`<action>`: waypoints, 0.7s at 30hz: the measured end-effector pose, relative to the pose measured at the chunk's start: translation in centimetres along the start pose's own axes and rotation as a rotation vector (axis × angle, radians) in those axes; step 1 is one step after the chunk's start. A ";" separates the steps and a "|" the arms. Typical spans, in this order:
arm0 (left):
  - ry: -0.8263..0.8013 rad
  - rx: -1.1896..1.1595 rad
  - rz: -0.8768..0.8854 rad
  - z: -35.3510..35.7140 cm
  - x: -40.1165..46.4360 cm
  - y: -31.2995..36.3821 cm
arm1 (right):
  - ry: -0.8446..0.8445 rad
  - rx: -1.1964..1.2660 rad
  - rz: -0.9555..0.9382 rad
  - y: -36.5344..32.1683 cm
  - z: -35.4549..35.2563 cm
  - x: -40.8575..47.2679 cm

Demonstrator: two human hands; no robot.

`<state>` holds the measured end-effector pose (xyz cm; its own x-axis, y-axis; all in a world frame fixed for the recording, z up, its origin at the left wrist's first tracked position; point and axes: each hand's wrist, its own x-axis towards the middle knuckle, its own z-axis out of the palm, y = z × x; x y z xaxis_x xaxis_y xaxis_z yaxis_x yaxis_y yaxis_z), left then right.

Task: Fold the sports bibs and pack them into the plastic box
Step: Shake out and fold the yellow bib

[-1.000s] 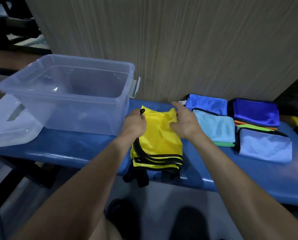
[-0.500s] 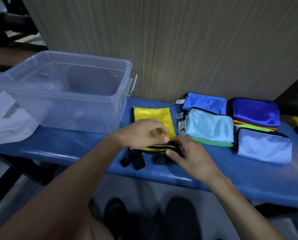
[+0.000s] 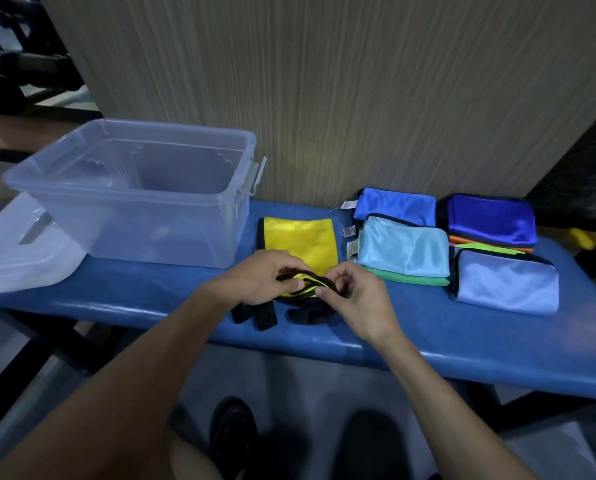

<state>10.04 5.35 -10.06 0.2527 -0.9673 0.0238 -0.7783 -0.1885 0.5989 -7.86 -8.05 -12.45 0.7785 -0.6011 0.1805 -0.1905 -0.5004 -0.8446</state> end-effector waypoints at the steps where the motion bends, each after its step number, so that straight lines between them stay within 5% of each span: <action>1: 0.002 -0.005 0.009 0.0 -0.1 0.0 | 0.017 0.016 -0.003 0.1 0.1 0.1; 7: 0.086 0.062 0.058 -0.2 -0.3 -1.3 | 0.070 0.097 0.022 1.1 -0.4 -1.1; 11: 0.039 -0.004 0.075 -0.4 -0.7 -1.7 | 0.068 -0.128 -0.157 1.5 -1.5 -2.7; 16: -0.001 -0.029 0.068 -0.2 -0.7 -1.6 | -0.211 -0.476 -0.429 0.6 -1.8 -4.3; 21: 0.003 0.040 0.070 0.1 -0.4 -1.0 | -0.226 -0.620 -0.554 0.2 -0.8 -2.0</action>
<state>10.63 5.91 -10.73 0.1981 -0.9779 0.0667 -0.8166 -0.1270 0.5630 -9.89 -7.44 -12.57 0.9436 -0.0642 0.3249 0.0111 -0.9743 -0.2248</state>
